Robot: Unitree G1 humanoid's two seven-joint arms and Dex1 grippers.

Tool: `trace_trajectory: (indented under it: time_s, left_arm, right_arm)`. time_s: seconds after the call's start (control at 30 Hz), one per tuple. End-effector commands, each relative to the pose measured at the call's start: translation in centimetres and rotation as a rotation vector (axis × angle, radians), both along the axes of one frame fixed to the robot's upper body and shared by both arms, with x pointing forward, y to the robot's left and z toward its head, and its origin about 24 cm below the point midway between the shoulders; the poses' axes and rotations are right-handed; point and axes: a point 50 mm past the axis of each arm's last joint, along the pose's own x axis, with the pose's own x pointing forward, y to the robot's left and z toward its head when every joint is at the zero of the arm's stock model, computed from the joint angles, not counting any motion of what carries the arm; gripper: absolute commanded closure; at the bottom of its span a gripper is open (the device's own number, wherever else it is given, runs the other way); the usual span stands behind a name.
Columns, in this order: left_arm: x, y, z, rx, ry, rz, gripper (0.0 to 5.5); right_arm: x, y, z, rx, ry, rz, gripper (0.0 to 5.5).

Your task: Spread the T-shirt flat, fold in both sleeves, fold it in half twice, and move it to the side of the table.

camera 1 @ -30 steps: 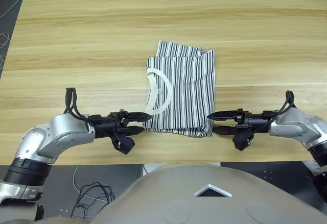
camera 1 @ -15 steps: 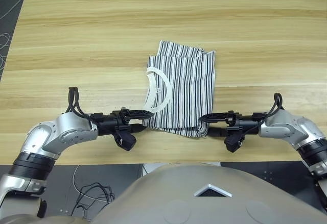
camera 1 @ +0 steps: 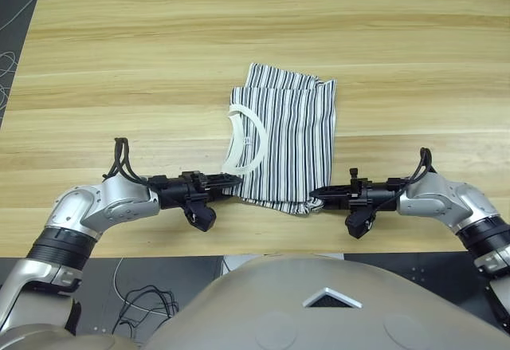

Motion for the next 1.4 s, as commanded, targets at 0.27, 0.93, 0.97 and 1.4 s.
trace_trajectory:
  time_s: [0.27, 0.93, 0.97, 1.4]
  left_arm:
    - [-2.0, -0.3, -1.4, 0.042, 0.184, 0.031, 5.32]
    - [-3.6, -1.4, 4.8, 0.073, 0.647, 0.204, 5.34]
    - [-3.8, -1.6, 5.1, 0.08, 0.655, 0.201, 5.34]
    - [-3.5, -3.4, 9.4, 0.035, 0.757, 0.182, 5.34]
  right_arm:
    - [0.8, 0.7, 1.7, 0.082, 0.108, -0.063, 5.34]
    - [0.9, -1.4, 5.5, -0.094, 0.573, -0.121, 5.35]
    - [0.8, -1.5, 5.5, -0.099, 0.598, -0.119, 5.35]
    - [1.4, -1.1, 7.3, 0.032, 0.7, -0.176, 5.35]
